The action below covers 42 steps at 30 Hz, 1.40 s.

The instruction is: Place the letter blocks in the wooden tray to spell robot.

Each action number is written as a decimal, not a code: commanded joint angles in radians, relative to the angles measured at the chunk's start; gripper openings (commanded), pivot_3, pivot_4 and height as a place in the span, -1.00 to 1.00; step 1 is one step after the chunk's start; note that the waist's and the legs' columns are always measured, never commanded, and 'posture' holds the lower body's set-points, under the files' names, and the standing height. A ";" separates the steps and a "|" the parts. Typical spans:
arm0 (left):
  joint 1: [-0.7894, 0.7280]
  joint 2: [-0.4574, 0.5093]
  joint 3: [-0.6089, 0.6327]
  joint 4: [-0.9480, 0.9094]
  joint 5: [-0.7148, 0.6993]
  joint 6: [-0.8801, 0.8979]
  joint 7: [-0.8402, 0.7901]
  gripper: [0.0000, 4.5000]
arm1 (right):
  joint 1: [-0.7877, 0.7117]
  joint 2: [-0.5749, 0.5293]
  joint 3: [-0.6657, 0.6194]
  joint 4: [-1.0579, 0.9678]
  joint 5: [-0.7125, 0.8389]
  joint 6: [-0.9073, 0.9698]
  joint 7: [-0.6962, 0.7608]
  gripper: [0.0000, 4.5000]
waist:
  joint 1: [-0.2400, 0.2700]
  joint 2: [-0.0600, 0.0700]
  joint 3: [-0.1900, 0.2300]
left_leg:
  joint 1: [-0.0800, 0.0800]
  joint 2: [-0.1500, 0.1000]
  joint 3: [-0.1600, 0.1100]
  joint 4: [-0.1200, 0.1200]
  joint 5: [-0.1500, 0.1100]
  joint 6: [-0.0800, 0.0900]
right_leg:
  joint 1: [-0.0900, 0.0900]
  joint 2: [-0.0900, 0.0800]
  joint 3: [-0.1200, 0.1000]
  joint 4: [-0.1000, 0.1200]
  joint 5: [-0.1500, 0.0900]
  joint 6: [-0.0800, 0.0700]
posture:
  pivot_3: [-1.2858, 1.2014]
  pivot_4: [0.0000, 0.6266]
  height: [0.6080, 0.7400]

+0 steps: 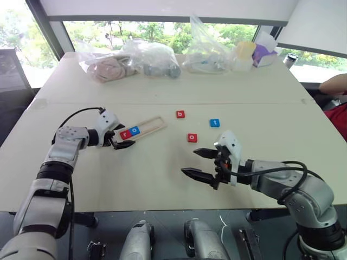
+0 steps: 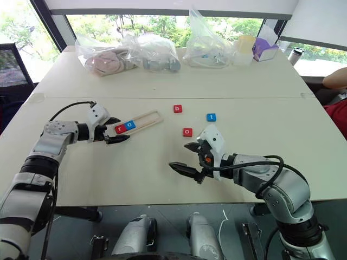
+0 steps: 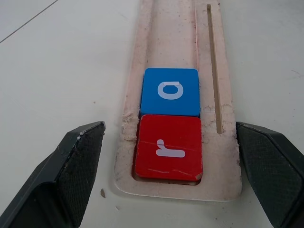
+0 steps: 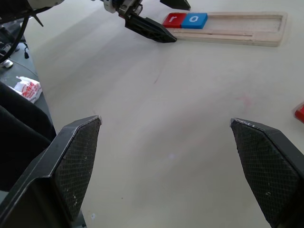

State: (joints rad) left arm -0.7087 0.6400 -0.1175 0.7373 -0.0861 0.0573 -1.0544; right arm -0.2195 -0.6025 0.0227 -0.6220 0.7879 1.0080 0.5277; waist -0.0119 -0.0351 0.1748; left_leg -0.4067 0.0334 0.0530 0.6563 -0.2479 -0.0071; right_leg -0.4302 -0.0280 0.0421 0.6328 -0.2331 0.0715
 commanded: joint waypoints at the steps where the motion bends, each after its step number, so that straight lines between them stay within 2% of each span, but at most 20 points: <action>1: 0.037 0.002 -0.040 0.023 0.048 0.003 -0.039 0.76 | -0.010 0.007 -0.020 -0.026 0.013 -0.012 -0.007 1.00 | -0.001 0.001 -0.002 | 0.000 0.000 0.000 0.001 0.000 0.000 | 0.000 0.000 0.000 0.000 0.000 0.000 | 0.03 -0.52 1.00; 2: 0.042 0.005 -0.043 0.020 0.051 0.002 -0.046 0.64 | -0.013 0.006 -0.020 -0.025 0.014 -0.011 -0.009 1.00 | -0.001 0.001 -0.003 | 0.000 0.000 0.000 0.001 0.000 0.000 | 0.000 0.000 0.000 0.000 0.000 0.000 | 0.03 -0.52 1.00; 3: 0.045 0.007 -0.044 0.017 0.053 0.007 -0.047 0.44 | -0.015 0.006 -0.021 -0.025 0.014 -0.010 -0.011 1.00 | -0.001 0.001 -0.003 | 0.000 0.000 0.000 0.001 0.000 0.000 | 0.000 -0.001 0.000 0.000 0.000 0.000 | 0.03 -0.52 1.00; 4: 0.044 0.007 -0.043 0.019 0.054 0.012 -0.045 0.39 | -0.016 0.005 -0.023 -0.024 0.015 -0.010 -0.013 1.00 | -0.001 0.001 -0.004 | 0.000 0.000 0.000 0.001 0.000 0.000 | 0.001 -0.001 0.000 0.000 0.000 0.000 | 0.03 -0.52 1.00; 8: 0.026 -0.002 -0.030 0.027 0.048 0.015 -0.044 0.39 | -0.019 0.002 -0.024 -0.024 0.017 -0.009 -0.016 1.00 | -0.001 0.001 -0.004 | 0.000 0.000 0.000 0.001 0.000 0.000 | 0.001 -0.001 0.000 0.000 0.000 0.000 | 0.03 -0.52 1.00; 12: -0.001 -0.026 -0.012 -0.043 -0.023 0.046 -0.155 0.39 | -0.018 -0.025 -0.041 -0.023 0.019 -0.006 -0.001 1.00 | 0.001 0.001 -0.004 | -0.001 0.000 0.000 0.002 0.000 0.000 | 0.001 -0.001 0.000 0.000 0.000 0.000 | 0.03 -0.52 1.00; 16: -0.043 -0.015 -0.147 -0.131 0.051 -0.131 -0.368 0.39 | 0.013 -0.102 -0.133 0.006 0.020 -0.019 0.040 1.00 | 0.011 0.001 -0.004 | -0.004 -0.001 -0.001 0.004 -0.001 0.001 | 0.000 -0.002 -0.001 -0.001 0.000 0.000 | 0.03 -0.52 1.00; 20: -0.070 -0.031 -0.195 -0.125 0.070 -0.184 -0.445 0.39 | 0.032 -0.113 -0.156 0.010 0.020 -0.025 0.032 1.00 | 0.015 0.001 -0.004 | -0.004 -0.001 0.002 0.006 -0.003 0.004 | 0.000 -0.004 0.000 -0.003 0.000 -0.001 | 0.03 -0.52 1.00; 23: -0.090 -0.047 -0.206 -0.089 0.081 -0.196 -0.458 0.39 | 0.041 -0.106 -0.162 0.001 0.023 -0.024 0.016 1.00 | 0.013 0.001 -0.004 | -0.004 -0.001 0.001 0.006 -0.003 0.005 | 0.000 -0.003 0.000 -0.002 0.000 -0.001 | 0.03 -0.52 1.00; 30: -0.142 -0.092 -0.194 0.047 0.119 -0.203 -0.371 0.39 | 0.110 -0.063 -0.189 -0.073 0.056 -0.005 -0.063 1.00 | 0.021 0.001 -0.004 | -0.004 -0.001 0.000 0.007 -0.003 0.006 | 0.000 -0.001 0.000 -0.001 0.000 0.000 | 0.03 -0.52 1.00; 42: -0.108 0.019 -0.176 0.057 0.117 -0.232 -0.401 0.39 | 0.091 -0.057 -0.163 -0.037 0.045 -0.026 -0.083 1.00 | -0.008 0.001 -0.004 | -0.003 0.002 -0.001 0.007 -0.004 0.006 | 0.001 0.001 0.000 -0.001 0.000 -0.001 | 0.03 -0.52 1.00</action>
State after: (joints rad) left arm -0.8311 0.6383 -0.3010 0.7864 0.0109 -0.1806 -1.4517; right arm -0.1129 -0.6661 -0.1324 -0.6506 0.8316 0.9986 0.4463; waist -0.0196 -0.0339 0.1710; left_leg -0.4094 0.0351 0.0523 0.6635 -0.2516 -0.0010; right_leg -0.4296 -0.0271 0.0420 0.6323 -0.2331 0.0708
